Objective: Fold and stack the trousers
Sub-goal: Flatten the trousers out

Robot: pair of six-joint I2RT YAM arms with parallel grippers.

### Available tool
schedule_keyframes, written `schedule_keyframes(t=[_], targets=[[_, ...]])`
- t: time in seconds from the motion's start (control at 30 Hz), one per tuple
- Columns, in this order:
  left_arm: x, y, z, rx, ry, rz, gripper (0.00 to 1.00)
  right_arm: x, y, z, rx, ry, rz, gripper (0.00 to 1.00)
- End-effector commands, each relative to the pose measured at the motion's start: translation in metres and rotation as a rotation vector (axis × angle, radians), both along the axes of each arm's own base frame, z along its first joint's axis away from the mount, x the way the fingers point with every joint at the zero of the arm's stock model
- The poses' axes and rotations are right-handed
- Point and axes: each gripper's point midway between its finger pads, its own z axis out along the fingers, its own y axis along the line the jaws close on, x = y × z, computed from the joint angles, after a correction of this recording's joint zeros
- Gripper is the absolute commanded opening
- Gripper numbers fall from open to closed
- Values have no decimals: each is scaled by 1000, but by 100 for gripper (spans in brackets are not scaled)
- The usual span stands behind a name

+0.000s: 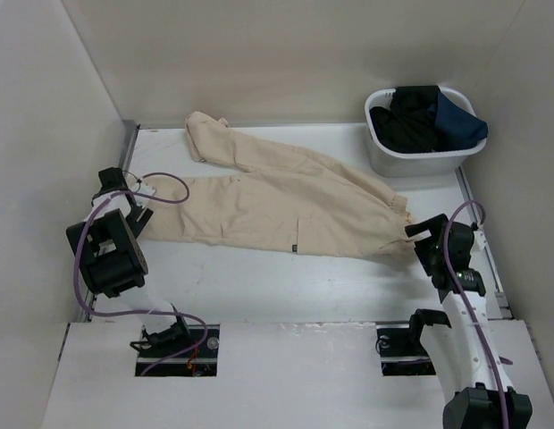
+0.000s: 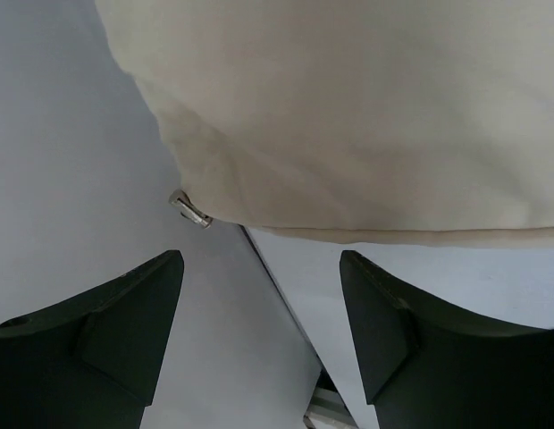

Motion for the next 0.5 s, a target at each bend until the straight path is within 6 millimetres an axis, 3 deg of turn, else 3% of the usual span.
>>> schedule_keyframes(t=[0.0,0.17,0.37,0.47], targets=[[13,26,21,60,-96,79,71,-13,23,-17,156,42,15,100],[21,38,7,26,-97,129,70,-11,28,-43,272,55,-67,100],[42,22,4,-75,-154,127,69,10,14,-49,267,38,-154,100],[46,1,3,-140,-160,95,67,24,12,-46,266,25,-140,85]])
